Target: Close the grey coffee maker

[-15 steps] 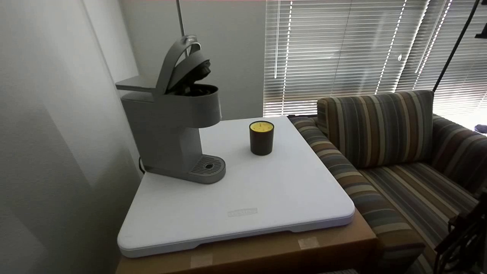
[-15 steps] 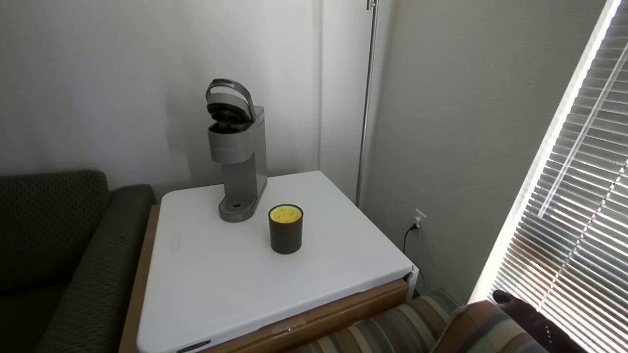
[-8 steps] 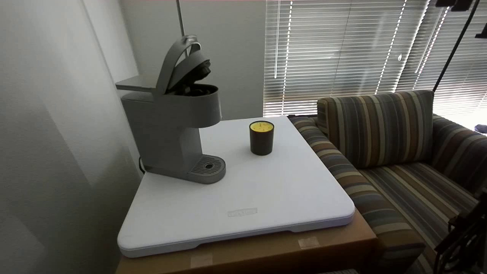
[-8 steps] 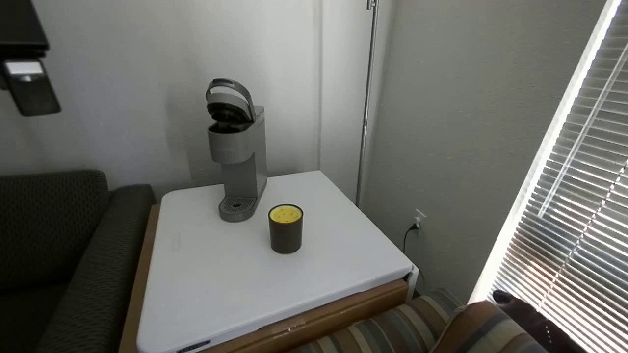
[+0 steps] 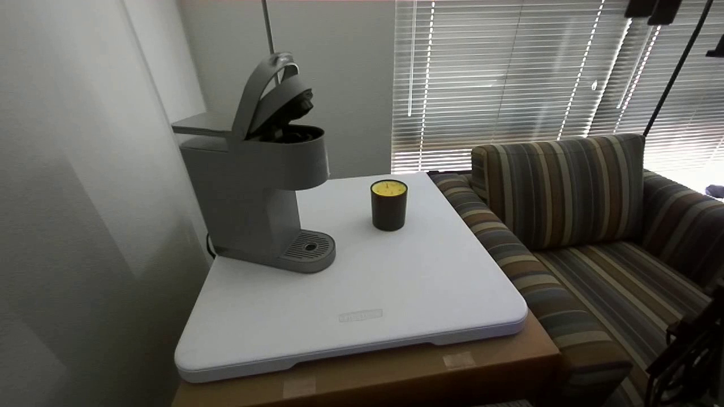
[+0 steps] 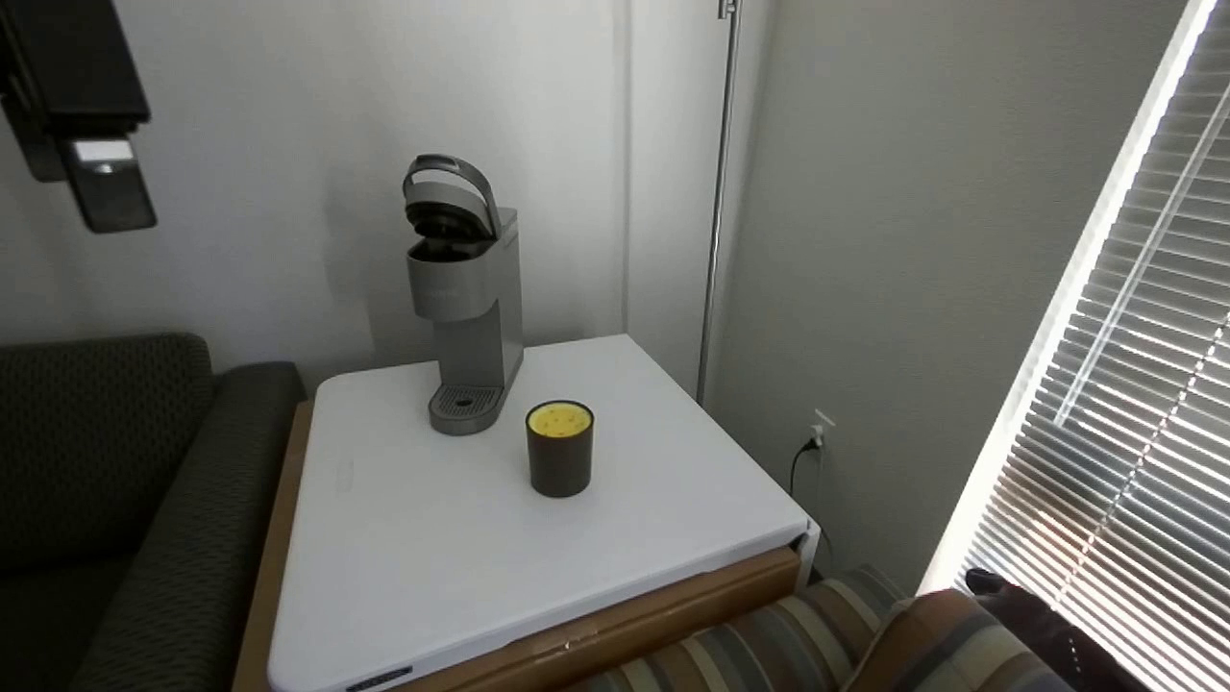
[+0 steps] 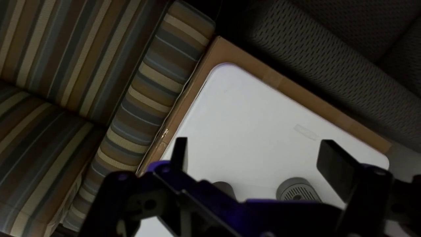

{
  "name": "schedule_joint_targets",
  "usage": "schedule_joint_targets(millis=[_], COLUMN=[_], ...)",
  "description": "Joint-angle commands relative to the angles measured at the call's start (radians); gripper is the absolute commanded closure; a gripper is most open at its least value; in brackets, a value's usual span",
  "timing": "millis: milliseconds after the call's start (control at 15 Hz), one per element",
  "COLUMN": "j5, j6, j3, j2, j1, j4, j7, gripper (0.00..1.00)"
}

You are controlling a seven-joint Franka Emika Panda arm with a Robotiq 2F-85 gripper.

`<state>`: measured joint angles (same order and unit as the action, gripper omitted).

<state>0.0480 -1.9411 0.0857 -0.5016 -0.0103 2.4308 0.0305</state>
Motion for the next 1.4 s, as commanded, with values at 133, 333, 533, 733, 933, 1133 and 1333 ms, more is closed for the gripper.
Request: schedule_joint_targets(millis=[133, 333, 533, 733, 933, 1133, 1333], j5=[0.171, 0.262, 0.403, 0.347, 0.347, 0.339, 0.327], j6=[-0.205, -0.324, -0.358, -0.342, -0.340, -0.398, -0.462], j3=[-0.033, -0.068, -0.069, -0.087, -0.085, -0.107, -0.130], j2=[0.108, 0.212, 0.339, 0.270, 0.253, 0.228, 0.288], j1=[-0.002, -0.024, -0.074, -0.053, -0.049, -0.049, -0.052], j4=[-0.029, -0.093, -0.198, -0.136, -0.131, -0.099, -0.149], j7=[-0.136, -0.207, -0.153, -0.183, -0.183, -0.229, -0.280], gripper=[0.00, 0.00, 0.00, 0.00, 0.00, 0.00, 0.00])
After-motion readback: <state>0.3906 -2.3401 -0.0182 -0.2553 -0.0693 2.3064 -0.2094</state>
